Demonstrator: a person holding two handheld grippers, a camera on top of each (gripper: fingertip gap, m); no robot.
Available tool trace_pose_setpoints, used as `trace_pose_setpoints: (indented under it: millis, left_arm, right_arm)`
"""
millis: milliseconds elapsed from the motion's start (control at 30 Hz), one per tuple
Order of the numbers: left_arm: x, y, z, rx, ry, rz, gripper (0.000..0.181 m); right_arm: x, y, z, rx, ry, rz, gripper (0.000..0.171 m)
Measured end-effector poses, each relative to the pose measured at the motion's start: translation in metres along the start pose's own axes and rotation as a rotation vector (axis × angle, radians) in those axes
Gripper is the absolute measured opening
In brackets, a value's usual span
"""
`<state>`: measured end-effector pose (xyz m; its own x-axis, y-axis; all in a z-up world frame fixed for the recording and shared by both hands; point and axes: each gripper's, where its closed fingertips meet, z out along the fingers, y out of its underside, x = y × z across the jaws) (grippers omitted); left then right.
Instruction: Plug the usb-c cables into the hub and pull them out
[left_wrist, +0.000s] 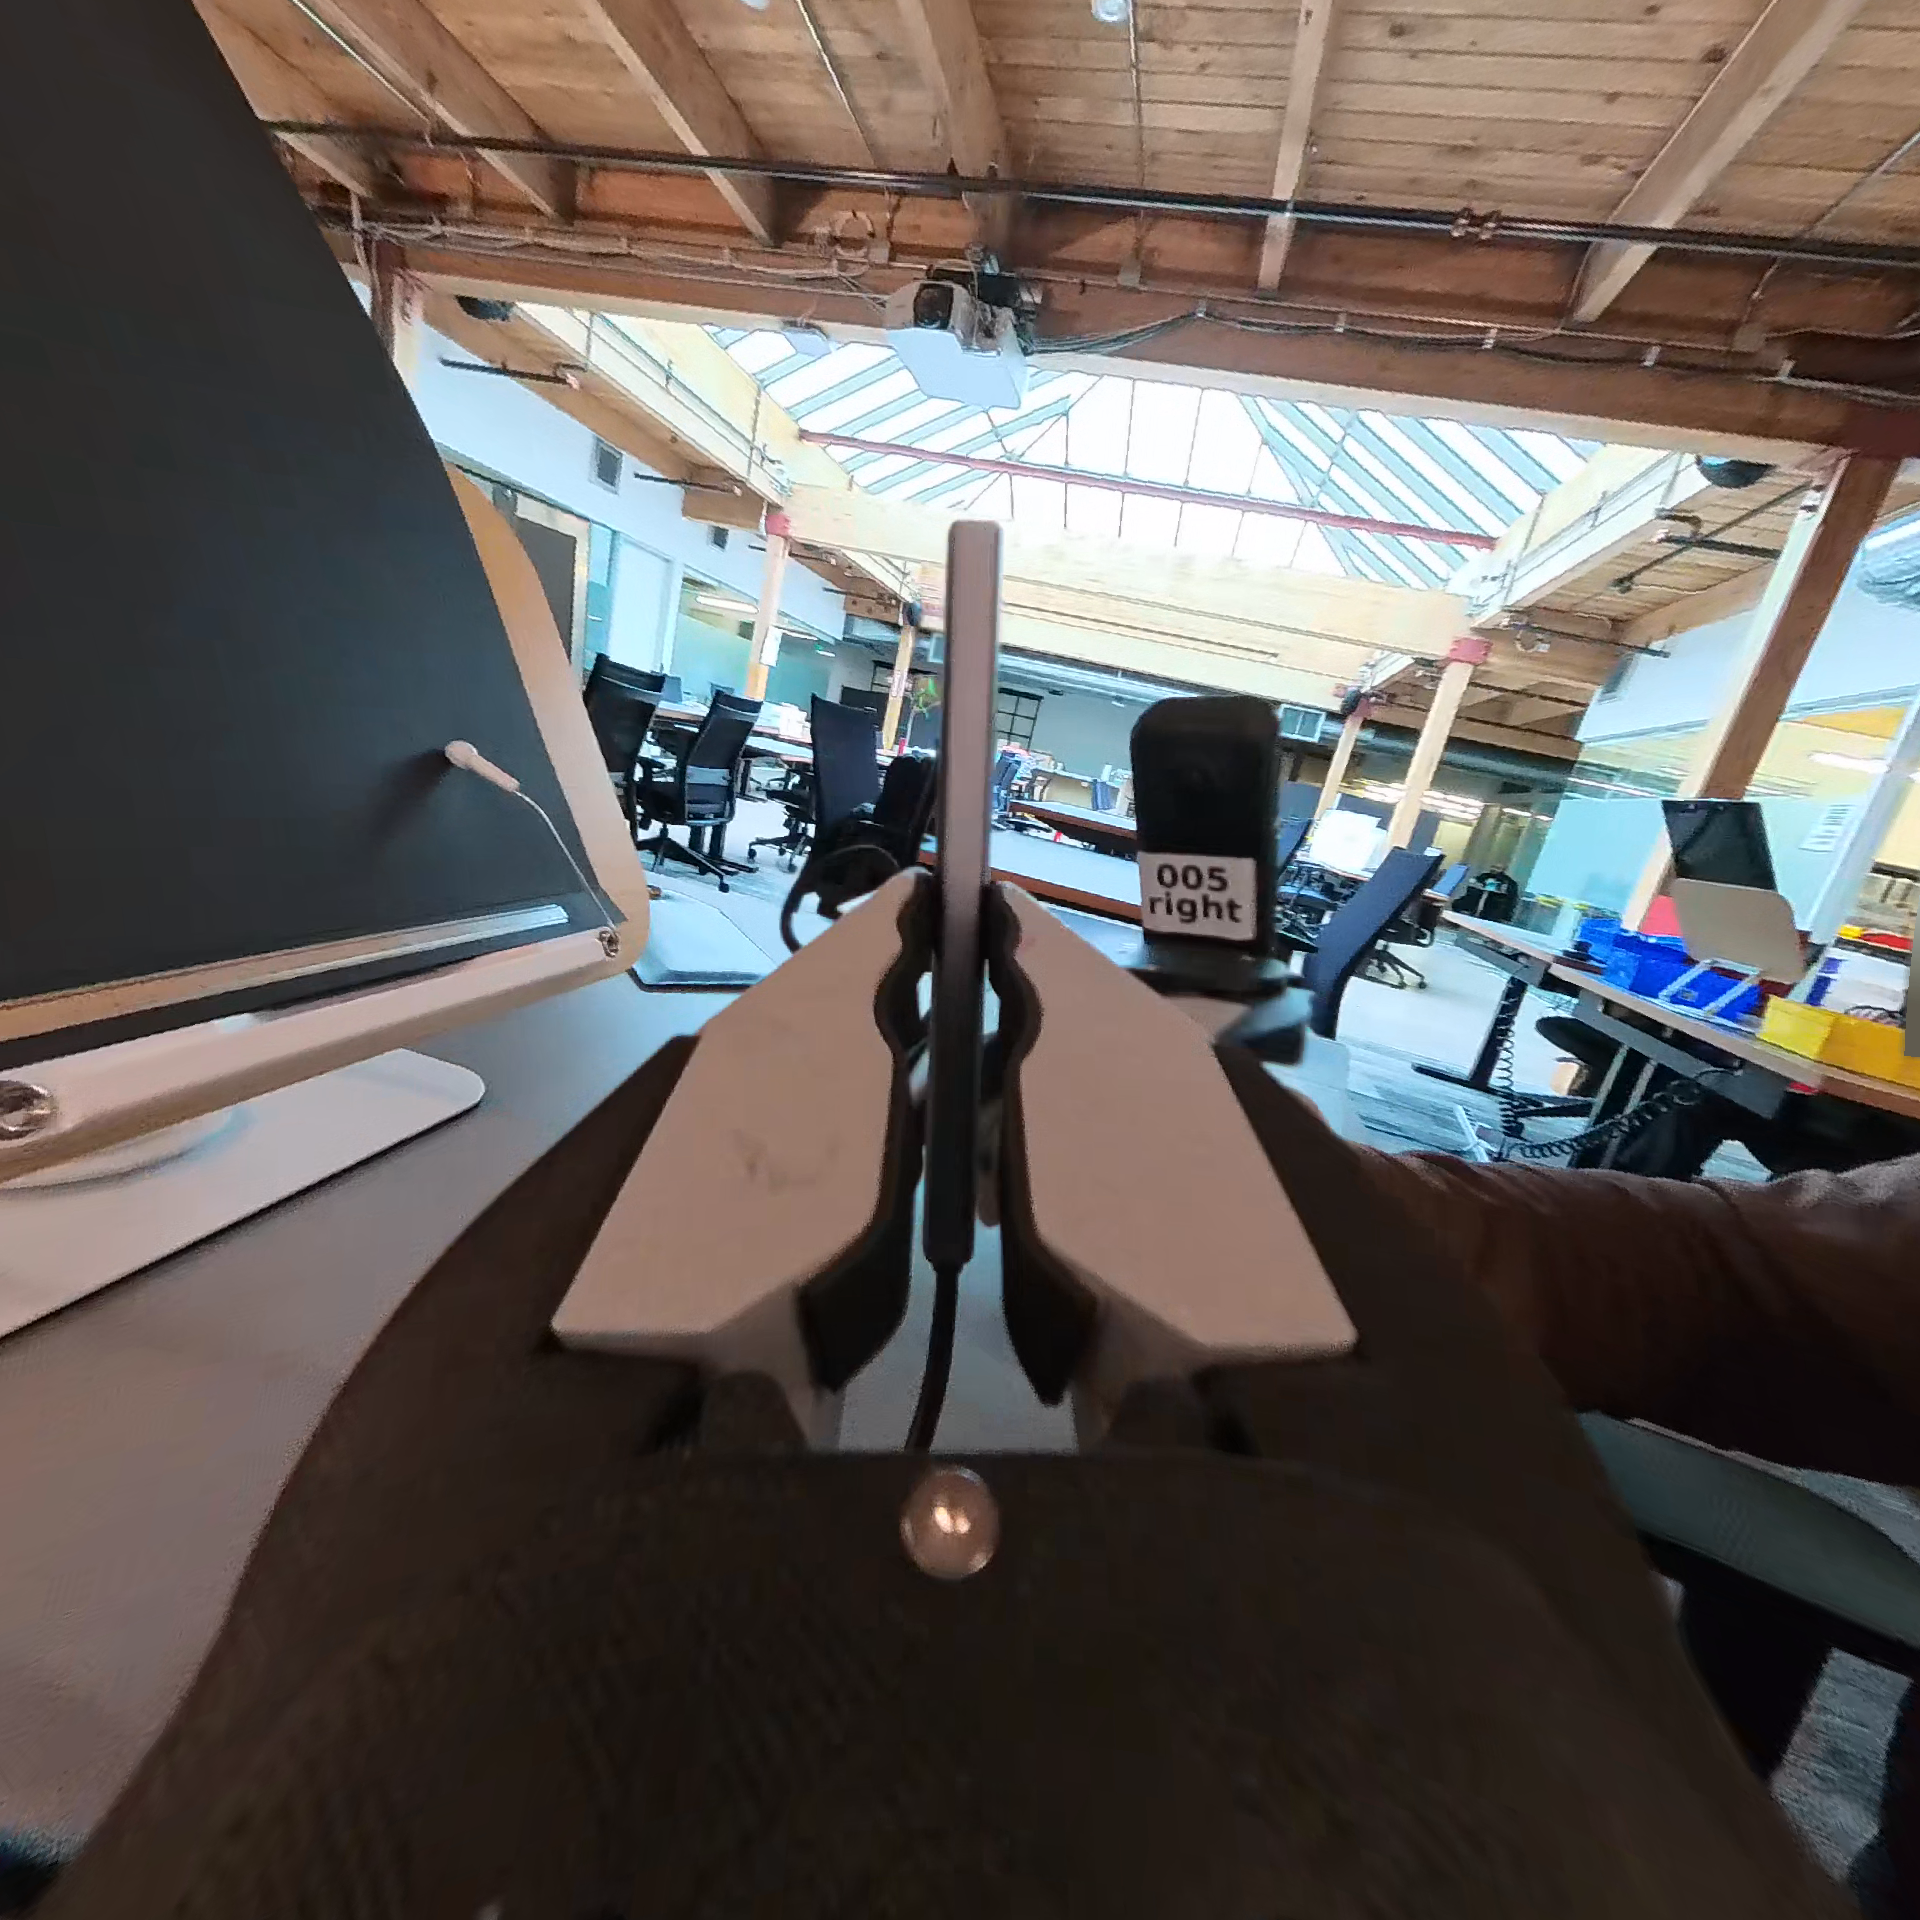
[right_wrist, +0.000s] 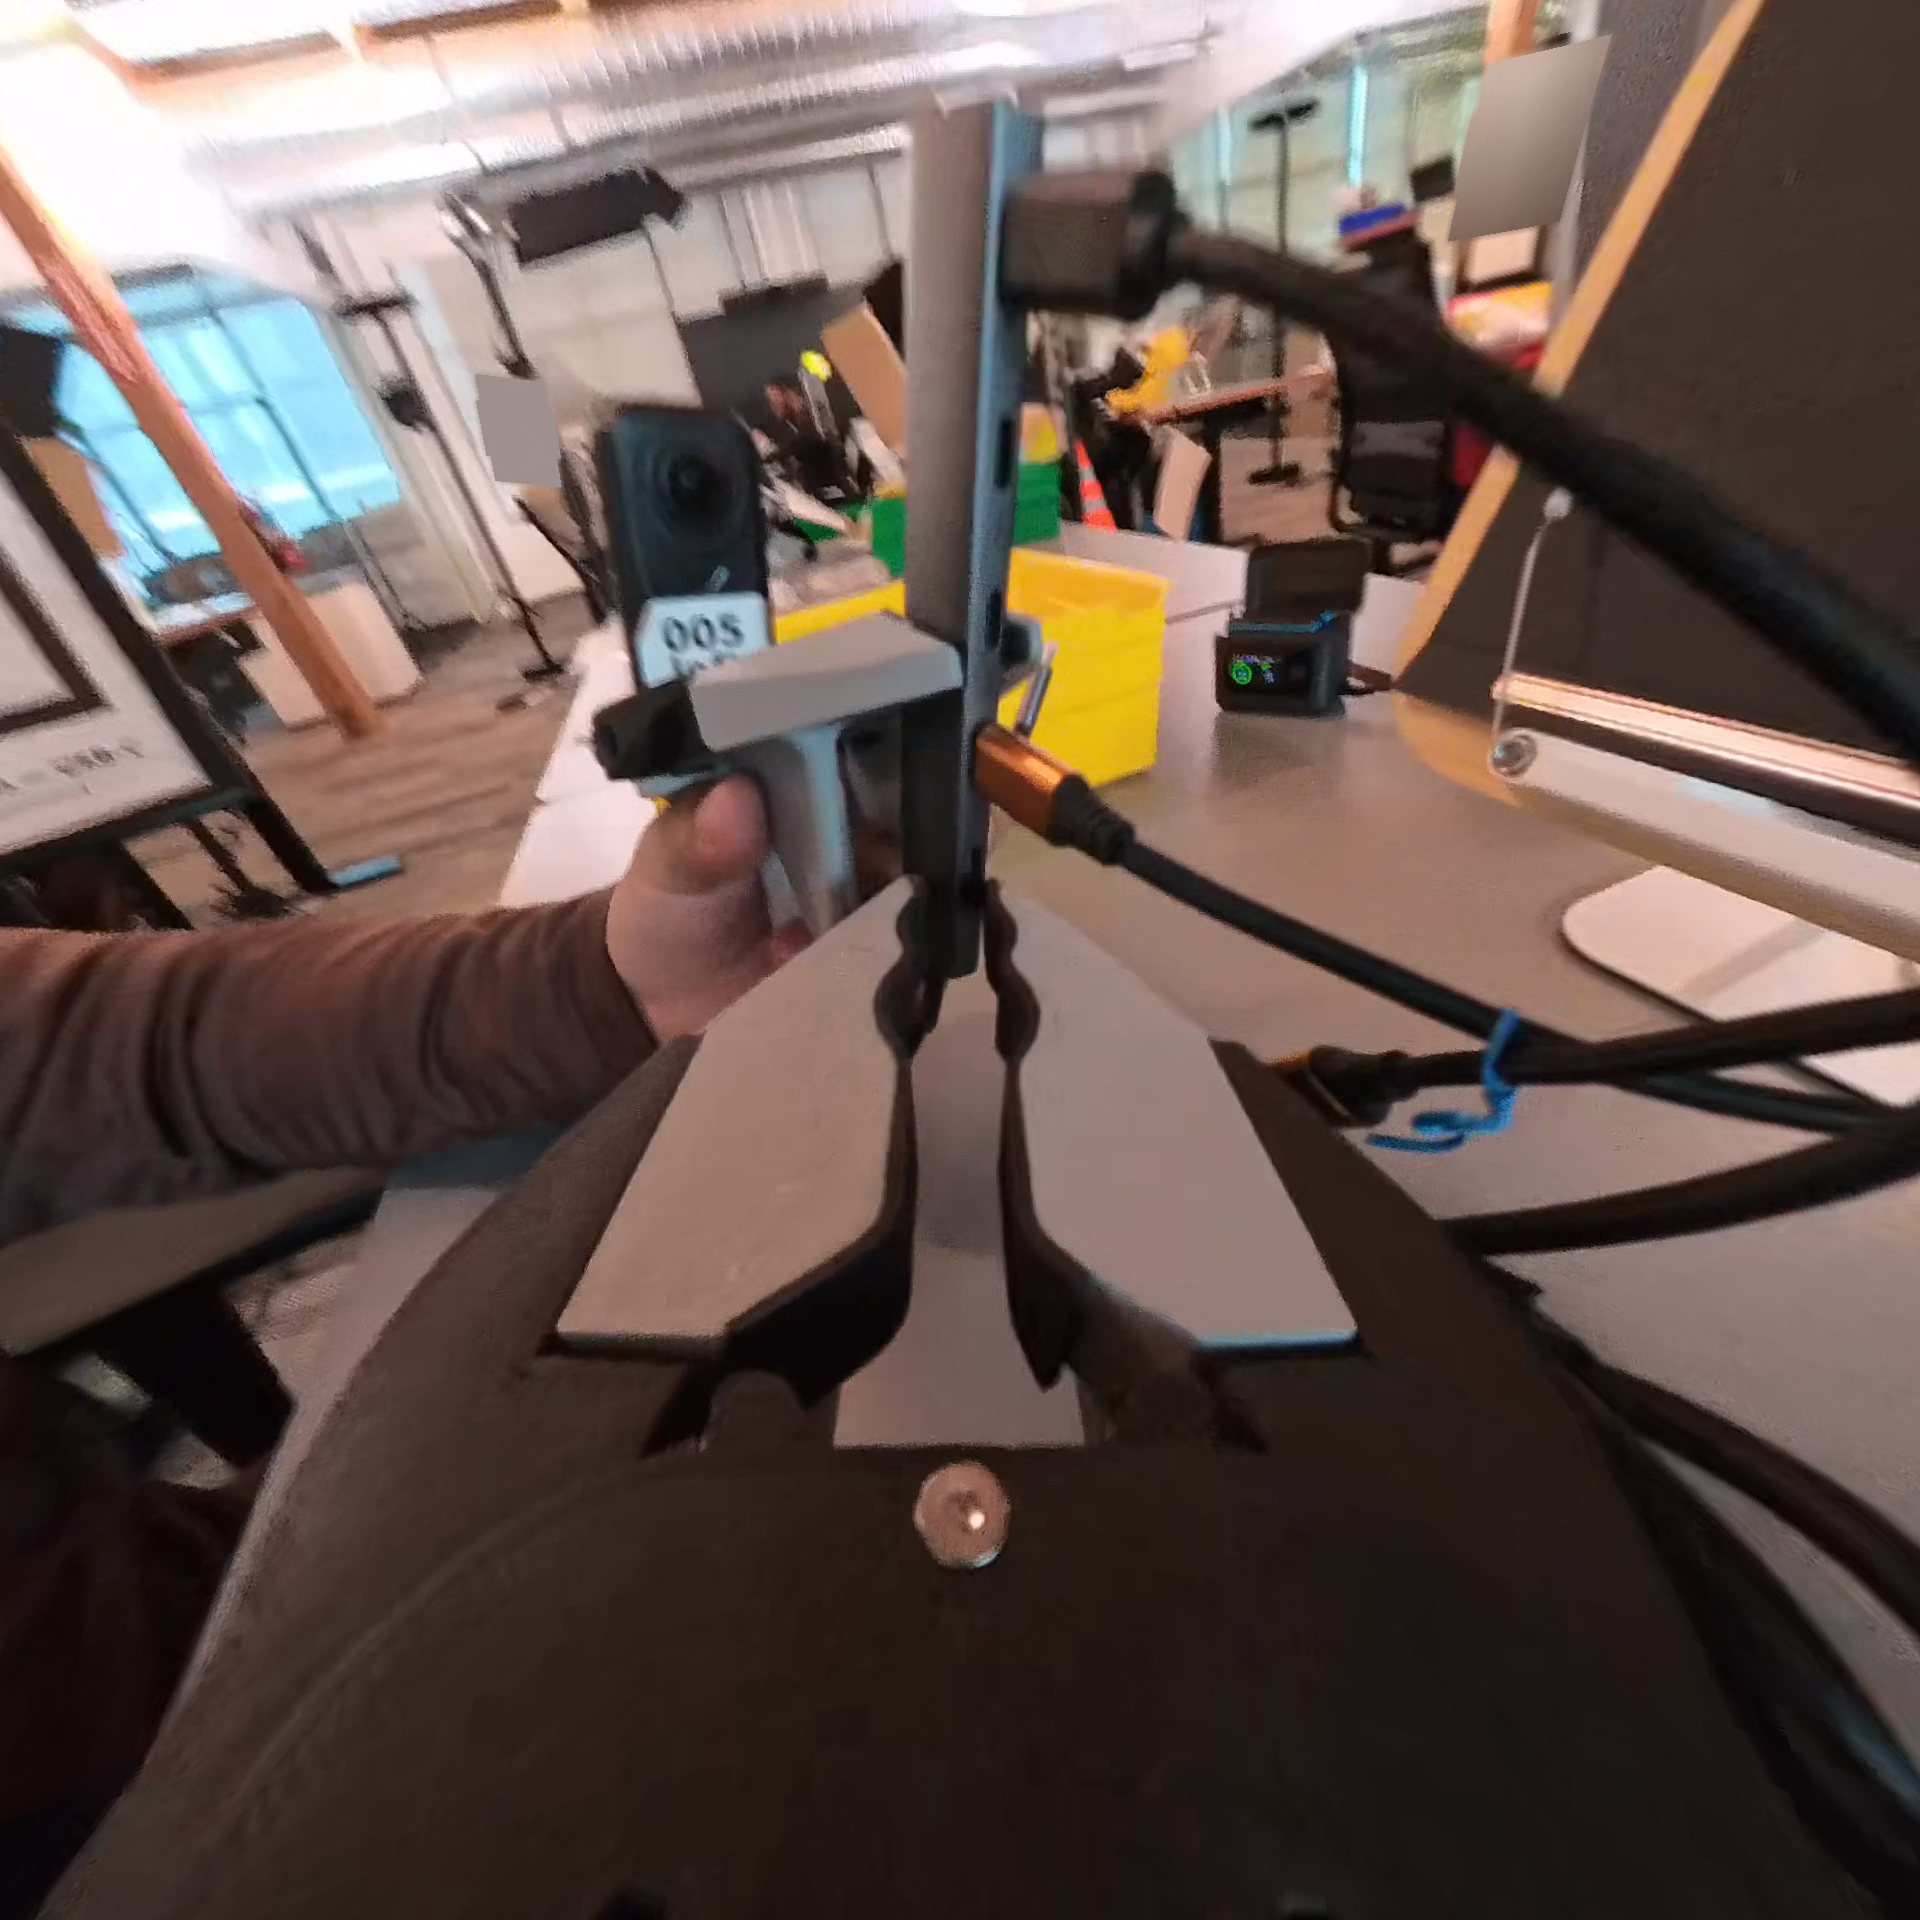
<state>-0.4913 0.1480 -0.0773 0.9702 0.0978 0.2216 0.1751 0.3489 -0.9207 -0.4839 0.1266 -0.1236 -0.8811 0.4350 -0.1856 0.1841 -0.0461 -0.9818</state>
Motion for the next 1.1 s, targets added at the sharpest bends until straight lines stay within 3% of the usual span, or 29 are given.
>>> trace_pose_setpoints:
  millis: [167, 267, 333, 367, 467, 500, 533, 667, 767, 1000, 1033, 1100]
  left_arm:
    - [-0.007, 0.013, -0.001, -0.059, -0.002, -0.037, 0.007]
    - [-0.013, 0.022, -0.001, -0.062, 0.005, -0.089, 0.007]
    - [-0.013, 0.021, -0.001, -0.052, 0.021, -0.111, 0.007]
    - [-0.013, 0.021, -0.001, -0.055, 0.021, -0.106, 0.007]
    - [-0.009, 0.026, -0.001, -0.088, 0.020, -0.062, 0.007]
    - [-0.008, 0.029, 0.000, -0.109, 0.015, -0.034, 0.007]
    - [-0.008, 0.033, 0.001, -0.137, 0.001, 0.010, 0.007]
    - [-0.021, 0.050, 0.000, -0.296, -0.146, 0.368, 0.006]
    - [-0.017, 0.058, 0.000, -0.357, -0.151, 0.523, 0.006]
    - [-0.017, 0.045, -0.006, -0.321, -0.139, 0.515, 0.007]
    - [-0.020, 0.044, -0.007, -0.320, -0.144, 0.509, 0.007]
    - [-0.023, 0.046, -0.009, -0.333, -0.144, 0.503, 0.007]
  right_arm:
    - [0.011, -0.021, -0.021, 0.113, -0.071, 0.171, 0.000]
    - [0.024, -0.029, -0.031, 0.152, -0.021, 0.183, 0.002]
    - [0.030, -0.026, -0.034, 0.120, 0.003, 0.192, 0.024]
    - [0.031, -0.025, -0.033, 0.104, 0.001, 0.200, 0.026]
    - [0.041, -0.014, -0.031, 0.057, 0.052, 0.232, 0.026]
    - [0.047, -0.004, -0.030, 0.004, 0.092, 0.235, 0.015]
    - [0.055, 0.004, -0.032, -0.045, 0.144, 0.221, 0.010]
    - [0.063, 0.008, -0.038, -0.118, 0.234, 0.064, 0.016]
    - [0.058, 0.003, -0.039, -0.152, 0.265, -0.068, 0.016]
    - [0.064, -0.018, -0.057, -0.156, 0.431, -0.348, 0.005]
    - [0.071, -0.026, -0.064, -0.122, 0.492, -0.352, 0.025]
    - [0.080, -0.038, -0.076, -0.063, 0.550, -0.329, 0.035]
